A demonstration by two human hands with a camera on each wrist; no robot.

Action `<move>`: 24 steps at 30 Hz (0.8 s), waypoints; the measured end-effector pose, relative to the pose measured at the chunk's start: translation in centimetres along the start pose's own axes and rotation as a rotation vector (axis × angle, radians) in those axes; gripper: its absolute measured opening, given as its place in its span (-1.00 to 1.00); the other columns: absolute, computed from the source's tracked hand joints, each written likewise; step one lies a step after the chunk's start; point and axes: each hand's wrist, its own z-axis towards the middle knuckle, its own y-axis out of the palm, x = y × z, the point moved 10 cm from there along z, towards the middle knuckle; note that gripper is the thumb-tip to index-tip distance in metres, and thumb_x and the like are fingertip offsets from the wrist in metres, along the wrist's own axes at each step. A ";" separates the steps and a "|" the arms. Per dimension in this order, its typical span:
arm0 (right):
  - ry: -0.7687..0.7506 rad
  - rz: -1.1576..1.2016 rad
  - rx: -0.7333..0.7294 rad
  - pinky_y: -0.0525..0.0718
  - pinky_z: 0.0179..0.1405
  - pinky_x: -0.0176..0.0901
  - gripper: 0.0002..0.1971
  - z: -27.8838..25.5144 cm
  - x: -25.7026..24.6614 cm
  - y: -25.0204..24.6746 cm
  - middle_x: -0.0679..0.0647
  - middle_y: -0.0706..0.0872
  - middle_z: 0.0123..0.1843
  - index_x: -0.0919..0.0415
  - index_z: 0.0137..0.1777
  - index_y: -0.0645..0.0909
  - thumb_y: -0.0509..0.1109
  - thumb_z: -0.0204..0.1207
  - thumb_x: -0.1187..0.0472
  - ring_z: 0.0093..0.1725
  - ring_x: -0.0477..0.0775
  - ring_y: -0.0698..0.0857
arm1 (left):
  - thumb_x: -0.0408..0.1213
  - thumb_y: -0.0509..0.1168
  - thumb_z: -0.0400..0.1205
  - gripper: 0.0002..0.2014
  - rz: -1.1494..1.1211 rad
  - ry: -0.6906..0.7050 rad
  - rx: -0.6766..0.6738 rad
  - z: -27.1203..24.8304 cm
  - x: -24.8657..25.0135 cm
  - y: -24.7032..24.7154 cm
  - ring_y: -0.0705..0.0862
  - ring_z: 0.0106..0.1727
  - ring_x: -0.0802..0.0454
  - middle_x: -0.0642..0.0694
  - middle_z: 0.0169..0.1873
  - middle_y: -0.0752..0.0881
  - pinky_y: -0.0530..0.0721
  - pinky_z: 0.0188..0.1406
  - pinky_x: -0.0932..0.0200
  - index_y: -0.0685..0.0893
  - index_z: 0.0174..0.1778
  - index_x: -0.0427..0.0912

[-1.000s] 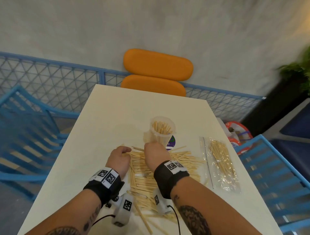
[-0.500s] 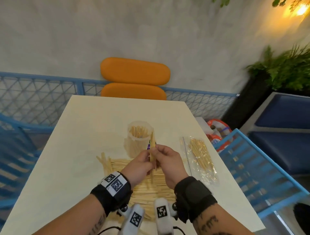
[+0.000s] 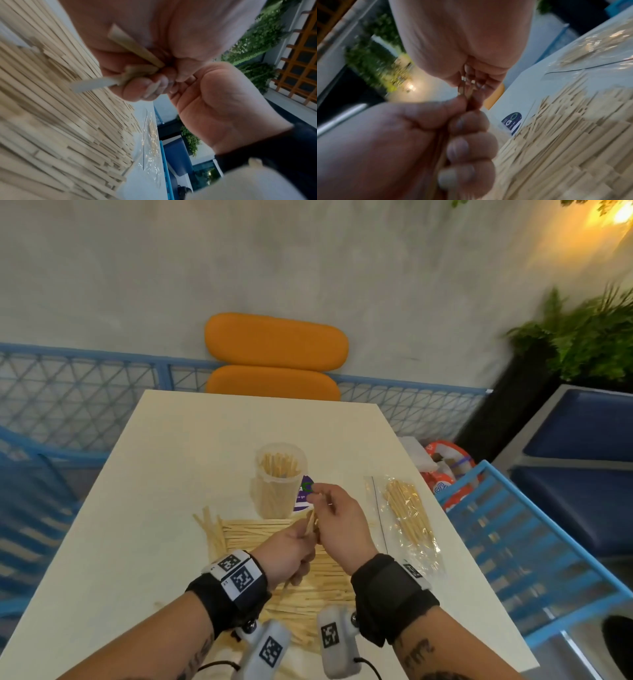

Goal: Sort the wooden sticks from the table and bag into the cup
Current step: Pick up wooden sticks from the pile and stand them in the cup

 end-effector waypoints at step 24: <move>-0.064 -0.997 -0.450 0.66 0.19 0.04 -0.75 -0.8 1.8 21.4 0.23 0.64 0.27 0.25 0.27 0.62 0.26 0.68 0.21 0.25 0.26 0.65 | -0.28 0.07 0.77 -0.88 -0.298 -0.263 0.675 -6.3 -10.4 -19.4 0.30 -0.58 0.02 -0.15 -0.38 0.46 0.25 -0.58 0.23 0.45 -0.04 -0.18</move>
